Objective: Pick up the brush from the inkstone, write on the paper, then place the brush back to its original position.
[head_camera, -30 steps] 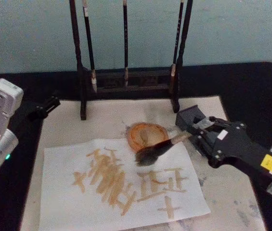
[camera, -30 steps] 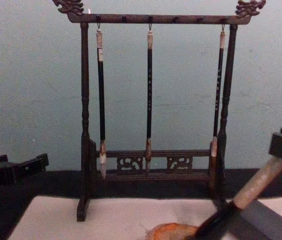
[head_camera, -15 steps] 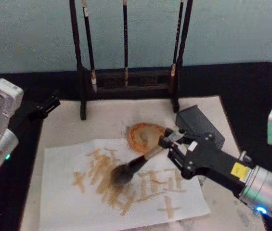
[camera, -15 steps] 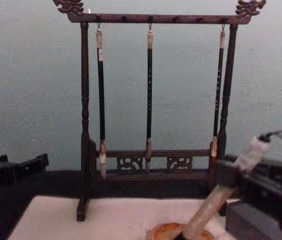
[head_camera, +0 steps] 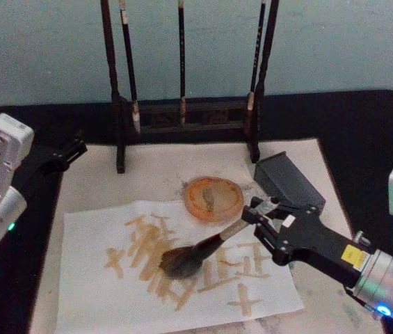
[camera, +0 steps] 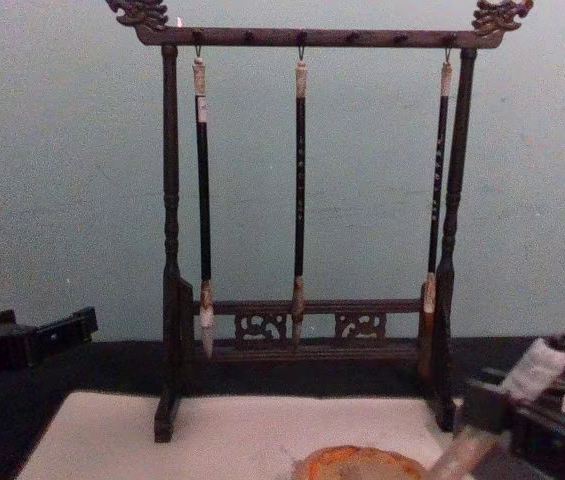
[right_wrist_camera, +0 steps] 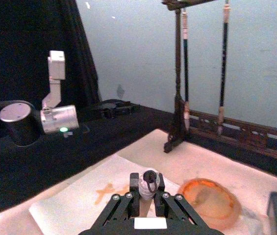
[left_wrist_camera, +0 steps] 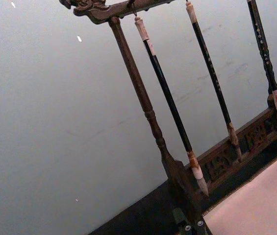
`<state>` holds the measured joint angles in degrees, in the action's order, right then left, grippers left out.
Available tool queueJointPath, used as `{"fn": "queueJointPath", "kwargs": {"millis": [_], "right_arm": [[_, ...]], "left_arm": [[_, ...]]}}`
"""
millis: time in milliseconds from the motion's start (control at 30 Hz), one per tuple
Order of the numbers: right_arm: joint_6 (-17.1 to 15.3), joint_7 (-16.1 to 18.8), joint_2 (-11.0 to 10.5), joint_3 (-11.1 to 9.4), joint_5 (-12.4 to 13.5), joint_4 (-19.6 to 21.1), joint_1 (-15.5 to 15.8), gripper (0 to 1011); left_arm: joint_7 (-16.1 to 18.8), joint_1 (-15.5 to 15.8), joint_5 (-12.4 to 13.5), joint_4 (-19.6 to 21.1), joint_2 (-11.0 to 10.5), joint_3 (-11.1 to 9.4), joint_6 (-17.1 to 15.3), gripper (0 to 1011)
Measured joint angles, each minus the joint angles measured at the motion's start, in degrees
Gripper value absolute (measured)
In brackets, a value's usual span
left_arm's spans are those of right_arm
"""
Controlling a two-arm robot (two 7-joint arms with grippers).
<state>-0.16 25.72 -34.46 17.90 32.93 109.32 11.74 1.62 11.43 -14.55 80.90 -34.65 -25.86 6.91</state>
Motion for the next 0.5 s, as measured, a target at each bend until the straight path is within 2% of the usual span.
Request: {"fn": "queueJointPath", "kwargs": {"millis": [333, 500], "right_arm": [[1.5, -1.0, -1.7, -4.1, 1.4, -0.4, 2.8, 163], [1.9, -1.2, -2.3, -5.3, 1.4, -0.5, 3.6, 163]], "left_arm": [[0.0, 0.0, 0.0, 0.0, 0.0, 0.0, 0.0, 1002], [0.0, 0.0, 0.0, 0.0, 0.0, 0.0, 0.0, 1002]]}}
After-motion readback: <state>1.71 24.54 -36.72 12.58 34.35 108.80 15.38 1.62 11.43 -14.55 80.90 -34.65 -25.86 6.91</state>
